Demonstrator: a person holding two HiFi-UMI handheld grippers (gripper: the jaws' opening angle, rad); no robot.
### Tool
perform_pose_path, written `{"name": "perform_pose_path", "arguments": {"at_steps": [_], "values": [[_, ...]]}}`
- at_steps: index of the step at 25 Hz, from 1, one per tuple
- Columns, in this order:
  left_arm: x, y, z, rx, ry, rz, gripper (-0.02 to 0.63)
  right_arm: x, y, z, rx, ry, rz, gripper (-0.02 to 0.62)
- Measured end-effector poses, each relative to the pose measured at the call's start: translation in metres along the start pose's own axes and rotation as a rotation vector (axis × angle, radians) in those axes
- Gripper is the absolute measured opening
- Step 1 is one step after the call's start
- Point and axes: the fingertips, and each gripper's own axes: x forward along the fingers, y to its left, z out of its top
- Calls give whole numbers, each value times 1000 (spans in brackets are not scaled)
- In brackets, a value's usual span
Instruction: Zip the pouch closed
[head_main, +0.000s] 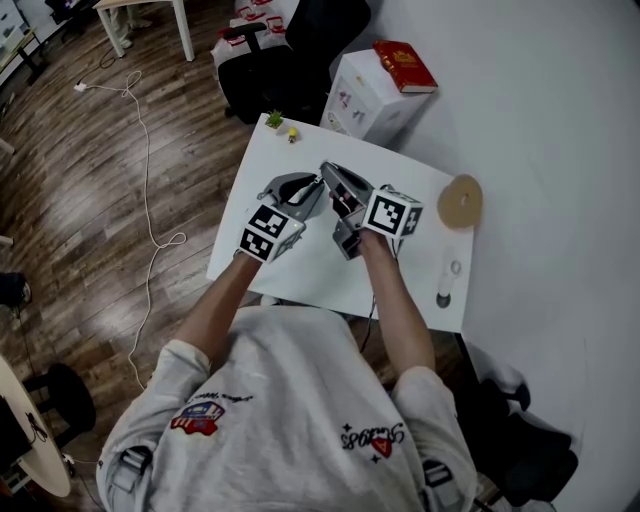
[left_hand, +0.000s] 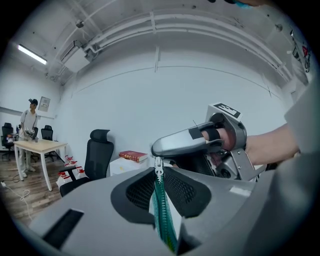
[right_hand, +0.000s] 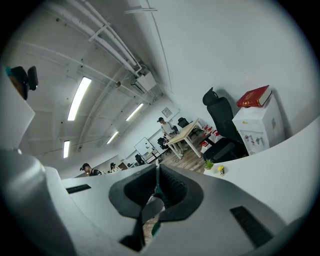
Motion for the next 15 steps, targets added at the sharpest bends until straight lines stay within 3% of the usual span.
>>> {"name": "perform_pose_path", "arguments": {"at_steps": [9,15], "values": [[-1,-4,-14,40,56,-23,43,-2,-18,-20,-18,62,-70,23],[1,-4,-20,27,81,-43,40,-1,-15,-17,0,56,-60,23]]}}
